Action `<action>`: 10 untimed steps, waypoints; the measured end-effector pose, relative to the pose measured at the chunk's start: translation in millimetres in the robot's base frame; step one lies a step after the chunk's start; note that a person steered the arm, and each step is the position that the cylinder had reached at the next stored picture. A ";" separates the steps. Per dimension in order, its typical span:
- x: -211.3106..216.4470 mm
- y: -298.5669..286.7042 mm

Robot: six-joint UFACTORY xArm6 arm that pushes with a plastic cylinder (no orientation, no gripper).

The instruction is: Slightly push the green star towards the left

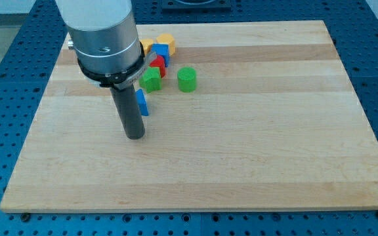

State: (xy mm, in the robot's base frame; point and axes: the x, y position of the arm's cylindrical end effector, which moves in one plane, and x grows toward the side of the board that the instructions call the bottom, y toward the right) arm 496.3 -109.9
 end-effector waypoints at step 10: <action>-132.0 15.5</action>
State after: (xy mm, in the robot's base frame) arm 364.3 -94.4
